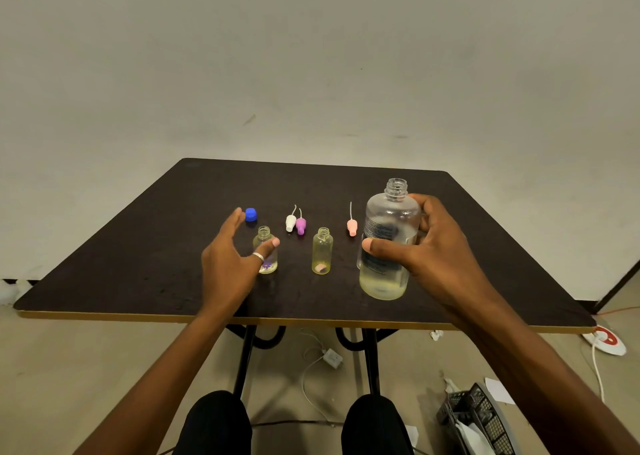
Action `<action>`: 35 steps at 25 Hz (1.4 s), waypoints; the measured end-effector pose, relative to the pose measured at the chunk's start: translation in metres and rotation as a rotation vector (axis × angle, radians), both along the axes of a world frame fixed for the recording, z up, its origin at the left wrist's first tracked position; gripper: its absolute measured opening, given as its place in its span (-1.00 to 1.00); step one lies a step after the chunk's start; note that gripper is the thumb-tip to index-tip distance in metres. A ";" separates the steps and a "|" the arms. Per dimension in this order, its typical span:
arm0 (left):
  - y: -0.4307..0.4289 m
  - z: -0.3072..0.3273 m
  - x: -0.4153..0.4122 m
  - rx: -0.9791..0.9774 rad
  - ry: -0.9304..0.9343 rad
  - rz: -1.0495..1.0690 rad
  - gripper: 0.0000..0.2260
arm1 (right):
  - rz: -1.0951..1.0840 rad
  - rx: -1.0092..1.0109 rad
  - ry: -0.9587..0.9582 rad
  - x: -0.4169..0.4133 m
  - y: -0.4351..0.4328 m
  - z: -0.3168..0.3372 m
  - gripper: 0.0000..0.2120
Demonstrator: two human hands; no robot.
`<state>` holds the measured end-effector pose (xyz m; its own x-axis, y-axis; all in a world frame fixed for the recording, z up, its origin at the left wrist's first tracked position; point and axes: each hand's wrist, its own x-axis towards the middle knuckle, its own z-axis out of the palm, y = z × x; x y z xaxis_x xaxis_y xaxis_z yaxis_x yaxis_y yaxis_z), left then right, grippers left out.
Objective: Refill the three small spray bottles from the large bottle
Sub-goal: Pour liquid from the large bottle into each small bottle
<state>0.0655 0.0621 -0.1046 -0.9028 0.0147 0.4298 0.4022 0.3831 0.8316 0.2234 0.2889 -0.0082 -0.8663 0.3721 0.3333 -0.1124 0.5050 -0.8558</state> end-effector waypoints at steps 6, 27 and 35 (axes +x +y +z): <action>0.032 0.043 0.026 -0.009 0.351 -0.101 -0.36 | -0.001 0.019 0.001 -0.001 -0.001 -0.001 -0.32; 0.089 -0.011 0.019 -0.040 -0.181 -0.188 -0.58 | 0.002 0.019 -0.006 -0.001 0.001 -0.003 -0.33; 0.044 0.044 0.046 -0.046 -0.101 -0.248 -0.55 | 0.026 0.085 -0.024 0.001 -0.006 0.001 -0.30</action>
<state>0.1114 0.1063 -0.0609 -0.9073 0.2581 0.3318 0.4045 0.3211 0.8563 0.2249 0.2828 -0.0077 -0.8836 0.3202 0.3417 -0.1065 0.5730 -0.8126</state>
